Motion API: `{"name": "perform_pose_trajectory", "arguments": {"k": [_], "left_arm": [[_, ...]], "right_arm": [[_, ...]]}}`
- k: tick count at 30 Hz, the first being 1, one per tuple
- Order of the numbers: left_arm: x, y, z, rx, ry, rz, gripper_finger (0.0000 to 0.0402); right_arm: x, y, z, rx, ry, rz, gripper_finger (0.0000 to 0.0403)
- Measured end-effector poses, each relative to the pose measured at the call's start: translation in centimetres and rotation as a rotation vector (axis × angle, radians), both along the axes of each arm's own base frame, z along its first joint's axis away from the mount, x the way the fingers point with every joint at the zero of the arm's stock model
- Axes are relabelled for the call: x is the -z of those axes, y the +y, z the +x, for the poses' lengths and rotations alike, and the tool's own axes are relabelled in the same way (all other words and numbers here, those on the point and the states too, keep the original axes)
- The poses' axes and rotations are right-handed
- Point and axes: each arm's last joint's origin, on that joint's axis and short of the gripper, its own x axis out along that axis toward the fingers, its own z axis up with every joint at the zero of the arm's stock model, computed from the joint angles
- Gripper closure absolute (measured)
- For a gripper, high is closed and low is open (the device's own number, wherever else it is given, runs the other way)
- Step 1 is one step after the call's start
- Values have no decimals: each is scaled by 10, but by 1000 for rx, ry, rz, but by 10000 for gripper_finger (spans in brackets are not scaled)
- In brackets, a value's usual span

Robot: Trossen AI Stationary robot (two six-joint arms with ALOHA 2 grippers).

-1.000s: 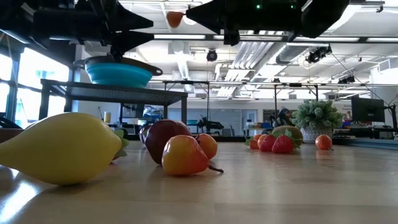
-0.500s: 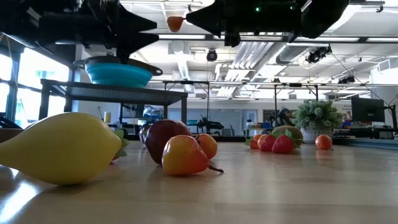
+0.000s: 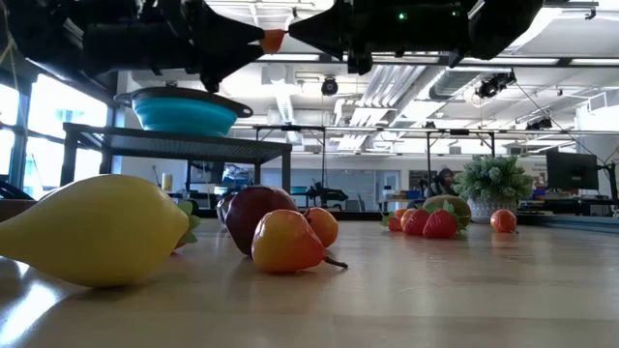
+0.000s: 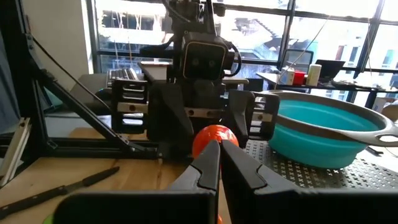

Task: Pick & Place Fruit
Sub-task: Put the orange pear into the blue strainer bowl on the shelf

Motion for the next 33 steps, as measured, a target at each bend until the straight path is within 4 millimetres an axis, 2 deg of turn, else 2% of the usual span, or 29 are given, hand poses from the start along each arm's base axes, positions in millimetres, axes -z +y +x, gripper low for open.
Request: {"name": "perform_pose_trajectory", "arguments": {"k": [11,29,33], "left_arm": [[-13,0,24,32,126,-5,217],[-13,0,24,34,128,-5,217],[-14,0,24,34,127,-5,229]], "right_arm": [[1,0,0,0,9,0,399],[2,0,0,5,20,0,399],[2,0,0,6,26,0,399]]}}
